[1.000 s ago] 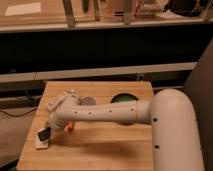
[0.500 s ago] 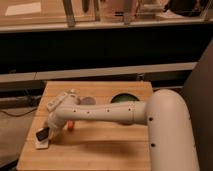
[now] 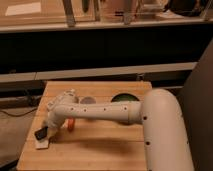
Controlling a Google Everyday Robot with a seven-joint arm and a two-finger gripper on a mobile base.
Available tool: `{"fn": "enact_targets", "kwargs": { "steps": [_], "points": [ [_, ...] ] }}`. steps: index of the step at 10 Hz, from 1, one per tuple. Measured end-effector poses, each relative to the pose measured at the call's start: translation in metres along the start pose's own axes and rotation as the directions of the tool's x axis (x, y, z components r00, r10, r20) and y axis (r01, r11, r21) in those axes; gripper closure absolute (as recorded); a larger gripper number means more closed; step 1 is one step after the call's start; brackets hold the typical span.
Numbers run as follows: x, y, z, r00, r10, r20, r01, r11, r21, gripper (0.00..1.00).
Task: Place the eraser on the white sponge
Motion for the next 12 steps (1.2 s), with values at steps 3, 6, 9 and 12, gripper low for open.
{"fn": "enact_targets", "kwargs": {
  "steps": [3, 6, 9, 12],
  "points": [
    [0.0, 0.0, 0.01, 1.0, -0.003, 0.005, 0.003, 1.0, -0.019, 0.98],
    [0.003, 0.003, 0.016, 1.0, 0.002, 0.018, -0.001, 0.999, -0.04, 0.87],
    [0.004, 0.007, 0.019, 0.999, 0.011, 0.036, -0.009, 0.999, -0.054, 0.58],
    [0.005, 0.01, 0.02, 0.999, 0.02, 0.042, -0.017, 0.998, -0.068, 0.28]
  ]
}}
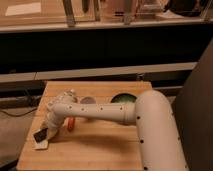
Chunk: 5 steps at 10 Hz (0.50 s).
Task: Place the eraser on the white sponge
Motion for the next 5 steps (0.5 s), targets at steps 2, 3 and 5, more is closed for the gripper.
{"fn": "enact_targets", "kwargs": {
  "steps": [2, 3, 5],
  "points": [
    [0.0, 0.0007, 0.0006, 1.0, 0.004, 0.003, -0.004, 1.0, -0.007, 0.2],
    [-0.0002, 0.0008, 0.0009, 1.0, 0.005, 0.004, -0.005, 1.0, -0.009, 0.2],
    [-0.0008, 0.0009, 0.0015, 1.0, 0.007, 0.004, -0.007, 1.0, -0.015, 0.2]
  ]
}}
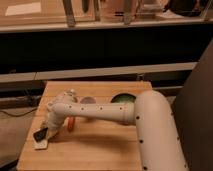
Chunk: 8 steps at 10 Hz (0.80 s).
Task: Place the eraser on the white sponge
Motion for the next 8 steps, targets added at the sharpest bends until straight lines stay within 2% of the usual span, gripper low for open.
{"fn": "enact_targets", "kwargs": {
  "steps": [8],
  "points": [
    [-0.0007, 0.0007, -0.0014, 1.0, 0.005, -0.008, -0.006, 1.0, -0.012, 0.2]
  ]
}}
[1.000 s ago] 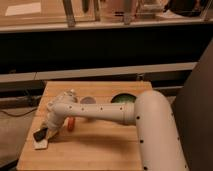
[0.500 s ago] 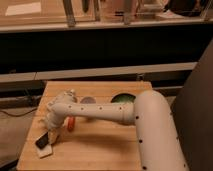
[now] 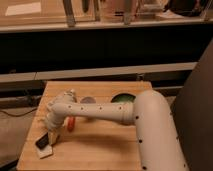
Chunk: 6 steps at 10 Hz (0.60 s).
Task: Place the eraser on the white sponge
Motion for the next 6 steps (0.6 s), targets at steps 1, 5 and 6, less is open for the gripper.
{"fn": "enact_targets", "kwargs": {
  "steps": [1, 5, 6],
  "points": [
    [-0.001, 0.0, -0.002, 1.0, 0.013, -0.012, -0.013, 1.0, -0.008, 0.2],
    [-0.01, 0.002, -0.012, 0.998, 0.059, -0.036, -0.061, 0.998, -0.032, 0.2],
    [-0.01, 0.004, -0.012, 0.997, 0.074, -0.038, -0.075, 0.996, -0.038, 0.2]
  ]
}}
